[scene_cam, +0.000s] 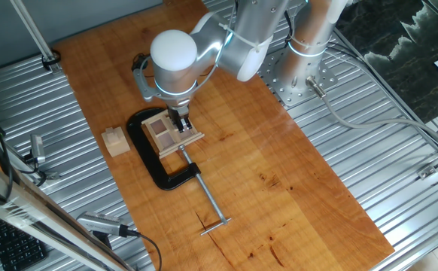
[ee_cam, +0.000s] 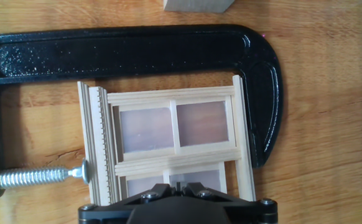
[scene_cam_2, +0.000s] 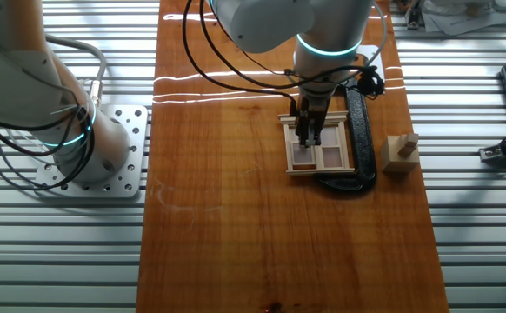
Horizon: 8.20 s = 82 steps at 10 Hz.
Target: Open a sliding window
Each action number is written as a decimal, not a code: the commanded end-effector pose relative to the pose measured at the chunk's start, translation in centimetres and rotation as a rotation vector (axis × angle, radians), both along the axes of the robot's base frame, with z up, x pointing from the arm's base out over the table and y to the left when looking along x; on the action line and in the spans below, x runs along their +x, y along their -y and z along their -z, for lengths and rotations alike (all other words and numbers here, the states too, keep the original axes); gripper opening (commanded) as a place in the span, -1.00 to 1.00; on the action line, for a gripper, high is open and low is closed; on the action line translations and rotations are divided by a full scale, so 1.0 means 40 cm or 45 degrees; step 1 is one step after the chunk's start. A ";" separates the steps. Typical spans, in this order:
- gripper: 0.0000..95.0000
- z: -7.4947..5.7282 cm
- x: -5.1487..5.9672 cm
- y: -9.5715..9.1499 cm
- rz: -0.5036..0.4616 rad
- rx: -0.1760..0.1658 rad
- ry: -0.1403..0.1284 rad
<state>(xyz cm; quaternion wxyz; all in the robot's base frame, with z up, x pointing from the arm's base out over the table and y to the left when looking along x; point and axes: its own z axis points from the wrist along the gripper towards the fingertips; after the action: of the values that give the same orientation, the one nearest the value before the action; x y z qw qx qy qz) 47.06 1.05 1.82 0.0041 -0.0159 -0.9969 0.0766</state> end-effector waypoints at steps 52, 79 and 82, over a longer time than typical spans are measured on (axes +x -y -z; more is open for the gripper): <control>-1.00 0.001 0.004 -0.007 -0.199 0.040 -0.025; -1.00 0.005 0.010 -0.012 -0.191 0.032 -0.032; -1.00 0.005 0.010 -0.012 -0.191 0.026 -0.037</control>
<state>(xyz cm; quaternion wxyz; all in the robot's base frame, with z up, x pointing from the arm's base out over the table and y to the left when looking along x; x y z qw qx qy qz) 47.43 1.50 1.75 0.0137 0.0592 -0.9958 0.0679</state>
